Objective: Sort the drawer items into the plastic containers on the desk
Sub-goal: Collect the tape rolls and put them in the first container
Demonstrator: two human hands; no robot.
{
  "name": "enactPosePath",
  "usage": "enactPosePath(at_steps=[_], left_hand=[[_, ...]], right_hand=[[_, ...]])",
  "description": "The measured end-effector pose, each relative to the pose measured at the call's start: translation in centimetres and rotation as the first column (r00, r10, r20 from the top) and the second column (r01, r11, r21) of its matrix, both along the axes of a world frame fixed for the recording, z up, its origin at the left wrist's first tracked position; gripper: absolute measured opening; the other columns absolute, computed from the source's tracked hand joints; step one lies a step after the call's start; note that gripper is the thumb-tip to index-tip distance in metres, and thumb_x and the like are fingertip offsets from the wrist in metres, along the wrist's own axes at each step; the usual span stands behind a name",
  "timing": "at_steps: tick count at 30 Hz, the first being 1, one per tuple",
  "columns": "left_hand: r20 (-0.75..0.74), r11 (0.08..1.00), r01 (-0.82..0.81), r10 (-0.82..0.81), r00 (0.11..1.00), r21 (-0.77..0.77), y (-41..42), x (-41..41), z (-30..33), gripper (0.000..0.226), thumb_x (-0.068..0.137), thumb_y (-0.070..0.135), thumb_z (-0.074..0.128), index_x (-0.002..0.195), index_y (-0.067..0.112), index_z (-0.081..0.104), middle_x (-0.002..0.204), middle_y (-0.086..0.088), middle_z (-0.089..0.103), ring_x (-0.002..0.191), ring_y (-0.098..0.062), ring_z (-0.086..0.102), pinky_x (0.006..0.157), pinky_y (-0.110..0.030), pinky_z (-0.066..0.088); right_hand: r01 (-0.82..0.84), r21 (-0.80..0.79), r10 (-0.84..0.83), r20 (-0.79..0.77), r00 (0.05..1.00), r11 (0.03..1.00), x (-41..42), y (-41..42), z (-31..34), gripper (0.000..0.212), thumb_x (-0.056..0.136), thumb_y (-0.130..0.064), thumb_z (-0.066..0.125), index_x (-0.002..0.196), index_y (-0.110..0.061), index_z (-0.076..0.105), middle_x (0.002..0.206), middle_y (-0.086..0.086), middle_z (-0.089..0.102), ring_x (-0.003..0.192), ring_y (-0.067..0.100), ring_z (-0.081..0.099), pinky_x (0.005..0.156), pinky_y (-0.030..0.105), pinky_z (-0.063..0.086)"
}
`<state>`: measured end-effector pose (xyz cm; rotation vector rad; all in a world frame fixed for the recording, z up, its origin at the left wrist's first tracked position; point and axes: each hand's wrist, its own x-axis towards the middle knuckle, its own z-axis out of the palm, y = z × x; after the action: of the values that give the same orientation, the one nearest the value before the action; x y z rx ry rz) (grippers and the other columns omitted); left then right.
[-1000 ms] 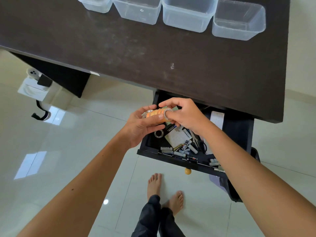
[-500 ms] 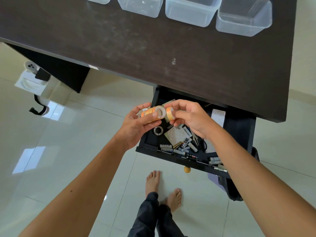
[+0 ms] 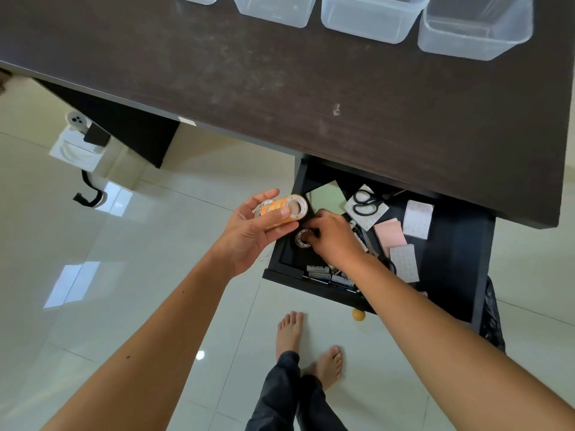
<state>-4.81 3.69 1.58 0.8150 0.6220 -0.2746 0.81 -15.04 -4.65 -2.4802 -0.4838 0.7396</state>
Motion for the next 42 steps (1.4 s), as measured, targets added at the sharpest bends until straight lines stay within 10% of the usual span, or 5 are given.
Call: enactPosePath(at_steps=[11,26,42], left_hand=[[-0.018,1.0,0.017,-0.017,1.0,-0.013,0.3,0.1,-0.3,0.056,0.079,-0.002,0.079,0.131,0.008,0.062,0.128,-0.023,0.067,0.111,-0.037,0.074,0.095,-0.045,0.061],[0.032,0.999,0.038,-0.037,0.999,-0.019,0.5,2.6,2.6,0.052,0.079,0.001,0.081,0.128,0.009,0.064,0.117,-0.018,0.074,0.104,-0.035,0.075,0.093,-0.045,0.062],[0.061,0.996,-0.057,0.053,0.997,0.071,2.3,5.7,5.8,0.069,0.075,0.003,0.082,0.139,0.004,0.055,0.133,-0.025,0.062,0.106,-0.034,0.075,0.088,-0.04,0.064]], right_hand=[[0.159,0.05,-0.158,-0.028,0.987,0.986,0.5,-0.7,2.2,0.005,0.095,-0.021,0.072,0.1,-0.02,0.071,0.09,-0.004,0.067,0.09,0.022,0.067,0.075,0.033,0.051],[0.531,0.542,-0.382,-0.37,0.847,0.651,3.9,-1.6,13.5,0.015,0.101,-0.009,0.068,0.106,-0.013,0.082,0.1,0.004,0.083,0.095,0.021,0.081,0.089,0.039,0.065],[0.471,0.492,-0.247,-0.452,0.857,0.733,8.2,3.1,14.8,0.02,0.101,-0.008,0.065,0.113,-0.015,0.08,0.1,0.008,0.082,0.097,0.019,0.081,0.085,0.035,0.066]])
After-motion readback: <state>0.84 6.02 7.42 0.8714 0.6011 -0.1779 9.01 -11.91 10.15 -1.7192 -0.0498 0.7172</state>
